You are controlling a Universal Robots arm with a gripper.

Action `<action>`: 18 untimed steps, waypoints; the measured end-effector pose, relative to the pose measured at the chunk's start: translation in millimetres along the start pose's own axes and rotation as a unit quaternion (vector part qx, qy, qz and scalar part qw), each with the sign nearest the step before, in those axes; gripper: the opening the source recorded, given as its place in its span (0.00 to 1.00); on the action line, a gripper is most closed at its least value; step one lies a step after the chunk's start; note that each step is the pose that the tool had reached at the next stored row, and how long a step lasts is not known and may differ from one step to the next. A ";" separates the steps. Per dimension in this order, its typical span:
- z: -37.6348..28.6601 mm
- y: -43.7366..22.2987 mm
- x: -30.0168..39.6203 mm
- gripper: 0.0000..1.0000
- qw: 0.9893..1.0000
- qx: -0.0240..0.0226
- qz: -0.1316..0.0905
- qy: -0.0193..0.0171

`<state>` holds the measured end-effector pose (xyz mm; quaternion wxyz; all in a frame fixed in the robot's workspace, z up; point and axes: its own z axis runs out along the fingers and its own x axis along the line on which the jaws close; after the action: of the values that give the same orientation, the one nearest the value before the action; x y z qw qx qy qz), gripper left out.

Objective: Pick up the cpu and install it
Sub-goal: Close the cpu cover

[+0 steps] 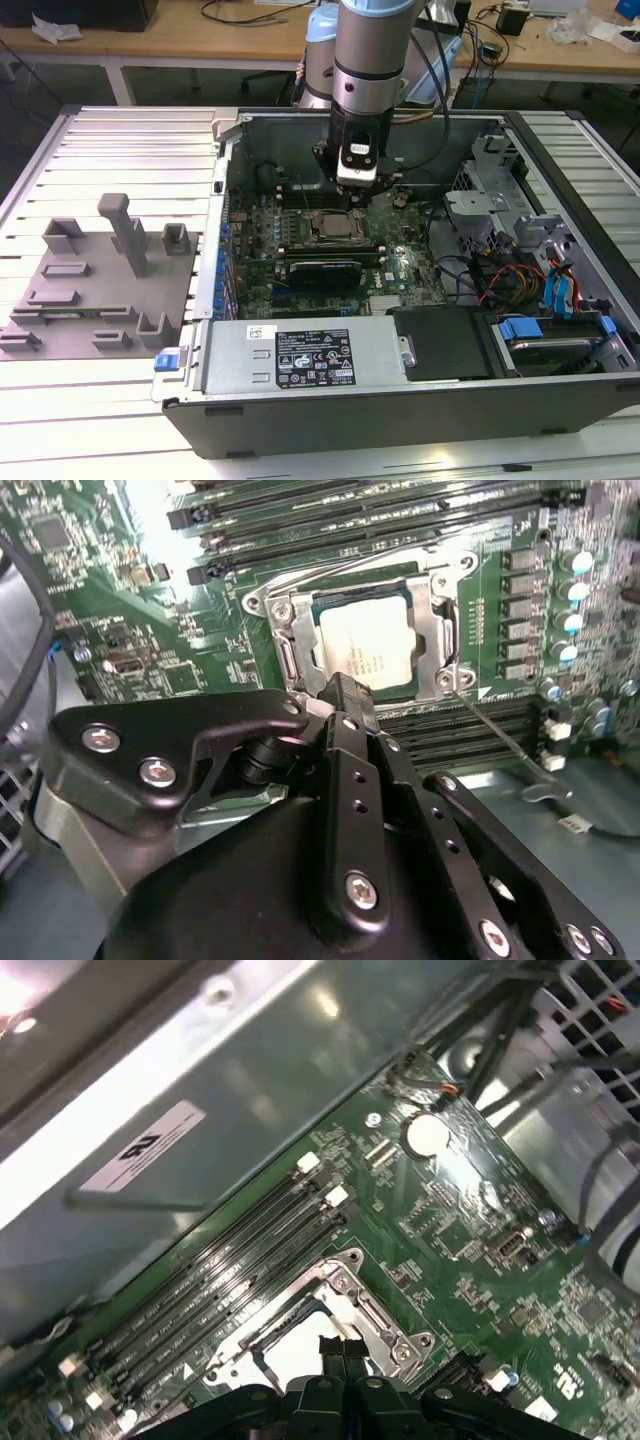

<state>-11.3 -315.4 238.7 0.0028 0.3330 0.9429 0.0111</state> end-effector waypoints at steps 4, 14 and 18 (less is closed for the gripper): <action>0.0 0.0 0.0 0.11 0.999 0.000 -0.039 0.001; 0.0 0.0 0.0 0.11 0.993 0.000 -0.119 0.003; 0.0 0.0 0.0 0.11 0.987 0.000 -0.159 0.004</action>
<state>-11.3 -315.4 238.7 0.0010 0.1790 0.9838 0.0114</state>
